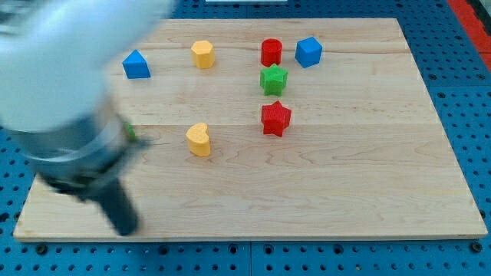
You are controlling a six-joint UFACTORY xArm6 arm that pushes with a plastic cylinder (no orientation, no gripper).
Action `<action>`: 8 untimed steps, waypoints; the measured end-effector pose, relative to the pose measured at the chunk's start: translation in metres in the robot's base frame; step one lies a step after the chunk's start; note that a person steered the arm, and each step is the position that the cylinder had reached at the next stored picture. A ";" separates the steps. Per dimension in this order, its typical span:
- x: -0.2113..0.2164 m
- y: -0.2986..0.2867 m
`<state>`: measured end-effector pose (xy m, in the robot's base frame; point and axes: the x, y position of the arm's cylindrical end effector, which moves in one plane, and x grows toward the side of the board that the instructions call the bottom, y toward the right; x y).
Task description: Push green circle below yellow heart
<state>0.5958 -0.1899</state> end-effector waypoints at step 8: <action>-0.068 0.032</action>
<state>0.5273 -0.1575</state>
